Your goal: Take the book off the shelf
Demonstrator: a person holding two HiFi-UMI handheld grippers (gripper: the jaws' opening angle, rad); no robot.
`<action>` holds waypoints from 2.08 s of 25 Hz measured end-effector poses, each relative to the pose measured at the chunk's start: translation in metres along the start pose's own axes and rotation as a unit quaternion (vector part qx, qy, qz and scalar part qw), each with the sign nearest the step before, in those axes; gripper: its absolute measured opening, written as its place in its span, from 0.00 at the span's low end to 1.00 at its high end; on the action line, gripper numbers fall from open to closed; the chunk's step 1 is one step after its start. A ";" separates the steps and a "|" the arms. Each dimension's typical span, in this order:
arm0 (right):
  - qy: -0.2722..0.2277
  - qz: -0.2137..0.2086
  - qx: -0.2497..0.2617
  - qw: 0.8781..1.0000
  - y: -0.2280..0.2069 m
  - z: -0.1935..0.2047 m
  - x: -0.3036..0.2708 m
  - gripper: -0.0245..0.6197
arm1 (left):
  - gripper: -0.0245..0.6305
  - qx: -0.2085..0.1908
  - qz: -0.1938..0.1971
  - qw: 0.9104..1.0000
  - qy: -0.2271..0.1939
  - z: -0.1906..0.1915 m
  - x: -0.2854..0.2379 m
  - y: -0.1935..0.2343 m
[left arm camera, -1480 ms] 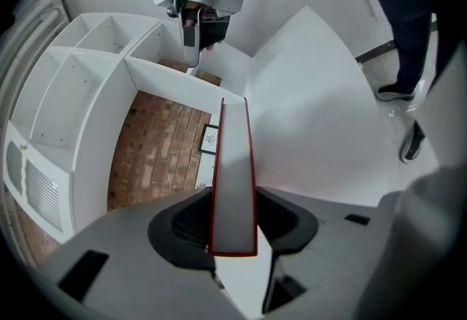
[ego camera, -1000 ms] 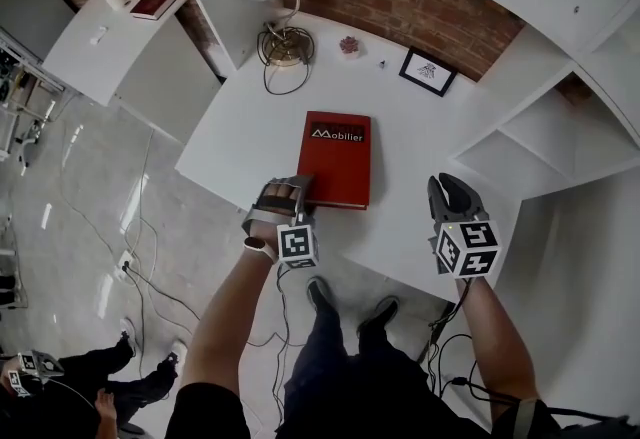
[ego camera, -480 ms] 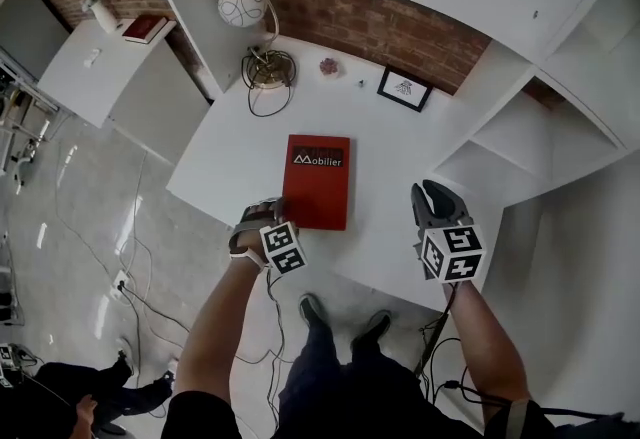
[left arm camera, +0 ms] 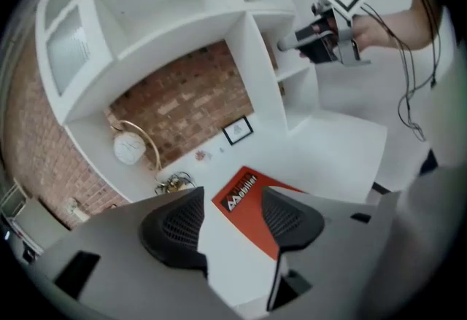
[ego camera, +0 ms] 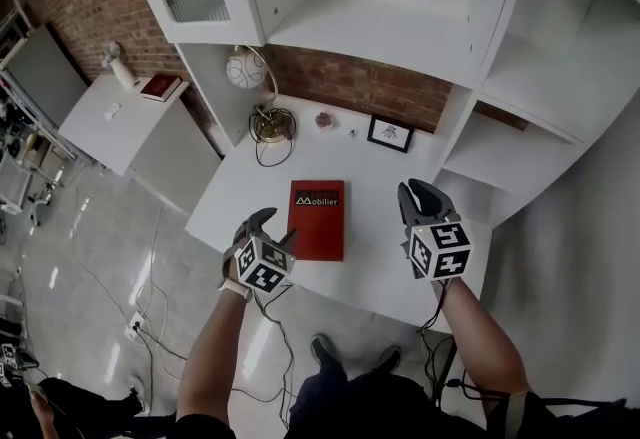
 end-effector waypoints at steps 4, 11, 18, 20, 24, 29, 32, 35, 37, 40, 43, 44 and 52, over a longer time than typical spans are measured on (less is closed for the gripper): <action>-0.053 0.011 0.000 0.999 0.001 -0.043 0.014 0.10 | 0.26 0.116 -0.039 0.985 -0.123 -0.070 0.055 0.026; -0.137 0.010 0.011 0.990 0.004 -0.105 0.038 0.06 | 0.15 0.193 -0.090 0.933 -0.289 -0.164 0.133 0.039; -0.195 -0.006 0.029 0.980 0.002 -0.153 0.073 0.06 | 0.15 0.203 -0.098 0.912 -0.344 -0.222 0.166 0.037; -0.203 -0.008 0.027 0.979 0.000 -0.159 0.081 0.06 | 0.15 0.209 -0.115 0.904 -0.356 -0.227 0.175 0.038; -0.208 -0.008 0.025 0.978 -0.004 -0.161 0.094 0.06 | 0.15 0.245 -0.129 0.890 -0.361 -0.216 0.181 0.035; -0.201 0.002 0.024 0.979 -0.012 -0.155 0.103 0.06 | 0.15 0.257 -0.150 0.886 -0.357 -0.206 0.185 0.035; -0.196 0.005 0.024 0.980 -0.014 -0.151 0.104 0.05 | 0.15 0.245 -0.168 0.886 -0.355 -0.204 0.188 0.031; -0.196 0.002 0.030 0.980 -0.014 -0.150 0.106 0.05 | 0.15 0.250 -0.167 0.885 -0.356 -0.204 0.189 0.028; -0.198 0.000 0.038 0.979 -0.013 -0.150 0.108 0.05 | 0.15 0.249 -0.167 0.884 -0.357 -0.205 0.192 0.027; -0.198 0.001 0.044 0.979 -0.015 -0.149 0.108 0.05 | 0.15 0.245 -0.166 0.886 -0.358 -0.205 0.194 0.024; -0.196 0.003 0.042 0.980 -0.018 -0.148 0.107 0.05 | 0.15 0.243 -0.167 0.887 -0.355 -0.202 0.194 0.022; -0.195 0.004 0.042 0.980 -0.018 -0.147 0.106 0.05 | 0.15 0.243 -0.168 0.887 -0.354 -0.201 0.194 0.022; -0.191 -0.003 0.038 0.981 -0.014 -0.146 0.102 0.05 | 0.15 0.250 -0.169 0.887 -0.349 -0.194 0.192 0.024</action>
Point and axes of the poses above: the fingertips, and each gripper's own axes: x backward along the fingers, y to its left, z out of its underside, the point moved 4 cm from there along x, backward along the fingers, and after that the axes turned 4 degrees about x, right-handed, at the moved point
